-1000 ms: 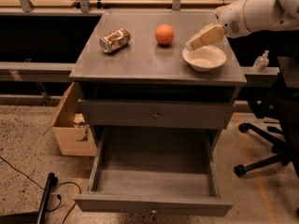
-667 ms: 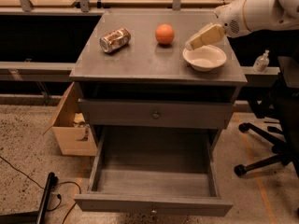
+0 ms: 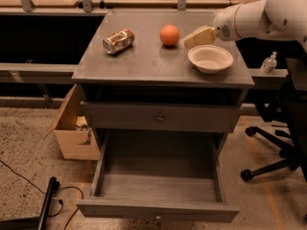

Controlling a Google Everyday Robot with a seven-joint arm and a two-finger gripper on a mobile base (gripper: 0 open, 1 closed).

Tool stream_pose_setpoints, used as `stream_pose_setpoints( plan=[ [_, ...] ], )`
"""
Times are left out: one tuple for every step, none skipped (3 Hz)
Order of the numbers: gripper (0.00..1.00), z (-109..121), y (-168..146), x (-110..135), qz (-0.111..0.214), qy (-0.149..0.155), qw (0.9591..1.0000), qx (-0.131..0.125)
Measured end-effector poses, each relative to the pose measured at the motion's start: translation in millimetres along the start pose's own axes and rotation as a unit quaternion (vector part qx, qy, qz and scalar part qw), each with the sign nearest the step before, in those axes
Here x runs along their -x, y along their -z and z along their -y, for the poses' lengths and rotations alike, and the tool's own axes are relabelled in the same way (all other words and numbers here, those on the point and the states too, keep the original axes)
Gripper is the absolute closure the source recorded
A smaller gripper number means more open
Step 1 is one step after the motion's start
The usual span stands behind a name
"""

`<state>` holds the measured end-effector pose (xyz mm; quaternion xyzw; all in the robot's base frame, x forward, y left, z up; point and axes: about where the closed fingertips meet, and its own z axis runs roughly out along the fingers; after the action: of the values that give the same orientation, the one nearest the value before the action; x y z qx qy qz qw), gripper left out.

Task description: Place orange can into middle drawer

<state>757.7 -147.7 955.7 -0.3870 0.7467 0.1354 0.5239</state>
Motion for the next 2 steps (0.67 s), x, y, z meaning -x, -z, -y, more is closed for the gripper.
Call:
stream_pose_setpoints(
  plan=[
    [0.0,-6.5,-32.4,17.5,0.03,-0.027,0.9991,0.014],
    [0.0,-24.6,-65.4,48.9,0.057,-0.006,0.9963,0.065]
  ],
)
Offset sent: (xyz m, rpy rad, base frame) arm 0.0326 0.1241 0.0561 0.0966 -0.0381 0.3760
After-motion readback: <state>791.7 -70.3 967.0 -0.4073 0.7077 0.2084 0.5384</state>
